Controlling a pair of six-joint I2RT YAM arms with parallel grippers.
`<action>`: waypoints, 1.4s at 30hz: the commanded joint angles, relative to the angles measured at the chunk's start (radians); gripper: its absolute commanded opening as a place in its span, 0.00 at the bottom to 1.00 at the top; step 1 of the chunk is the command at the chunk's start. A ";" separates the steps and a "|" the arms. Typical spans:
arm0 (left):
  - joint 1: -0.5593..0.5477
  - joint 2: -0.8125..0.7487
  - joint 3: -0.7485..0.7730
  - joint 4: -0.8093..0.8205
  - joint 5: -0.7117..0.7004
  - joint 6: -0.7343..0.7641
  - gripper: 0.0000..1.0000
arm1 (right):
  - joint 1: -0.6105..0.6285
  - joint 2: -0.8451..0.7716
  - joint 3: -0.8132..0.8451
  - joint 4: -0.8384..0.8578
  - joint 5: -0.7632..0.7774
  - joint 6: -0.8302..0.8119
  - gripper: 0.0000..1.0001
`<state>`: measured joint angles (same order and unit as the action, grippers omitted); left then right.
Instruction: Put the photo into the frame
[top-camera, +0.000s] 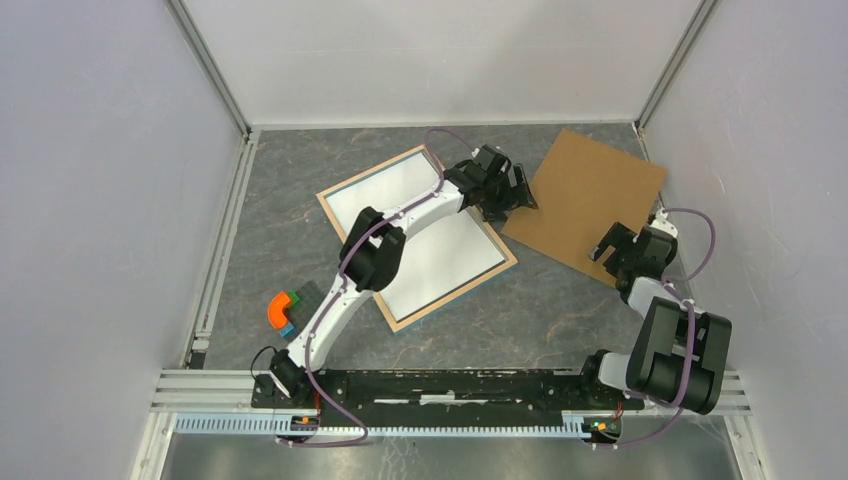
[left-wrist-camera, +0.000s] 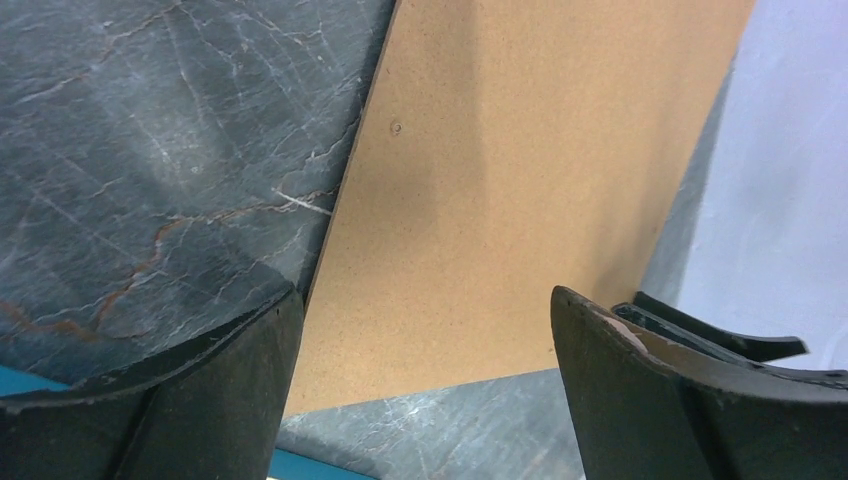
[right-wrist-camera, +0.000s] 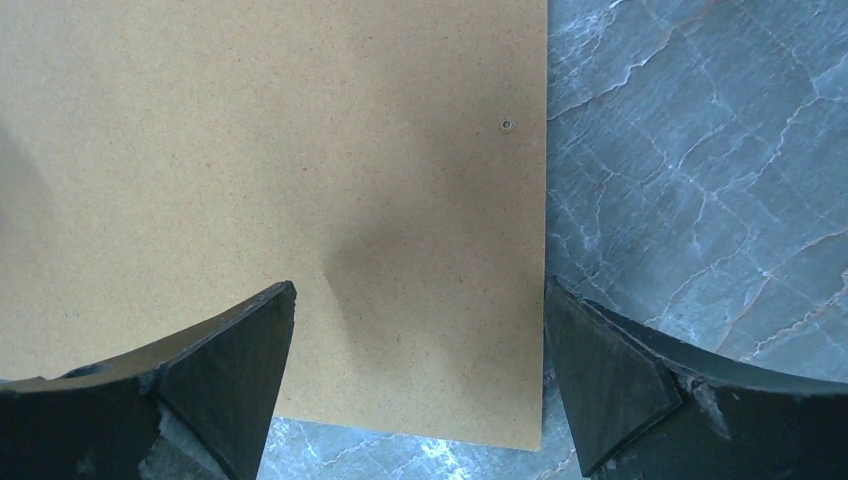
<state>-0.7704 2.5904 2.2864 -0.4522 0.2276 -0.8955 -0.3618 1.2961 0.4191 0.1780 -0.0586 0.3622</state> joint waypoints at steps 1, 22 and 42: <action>-0.023 0.013 0.024 0.159 0.237 -0.188 0.95 | 0.007 0.023 -0.026 0.010 -0.098 0.031 0.98; -0.008 -0.476 -0.632 0.519 0.327 -0.248 0.45 | 0.090 -0.055 -0.126 0.039 -0.187 0.001 0.98; 0.071 -0.669 -1.113 0.742 0.236 -0.327 0.47 | 0.179 -0.076 -0.149 0.035 -0.226 -0.019 0.98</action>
<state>-0.7204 2.0434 1.2251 0.2459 0.5121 -1.2163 -0.2161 1.1969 0.3115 0.2993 -0.1902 0.3237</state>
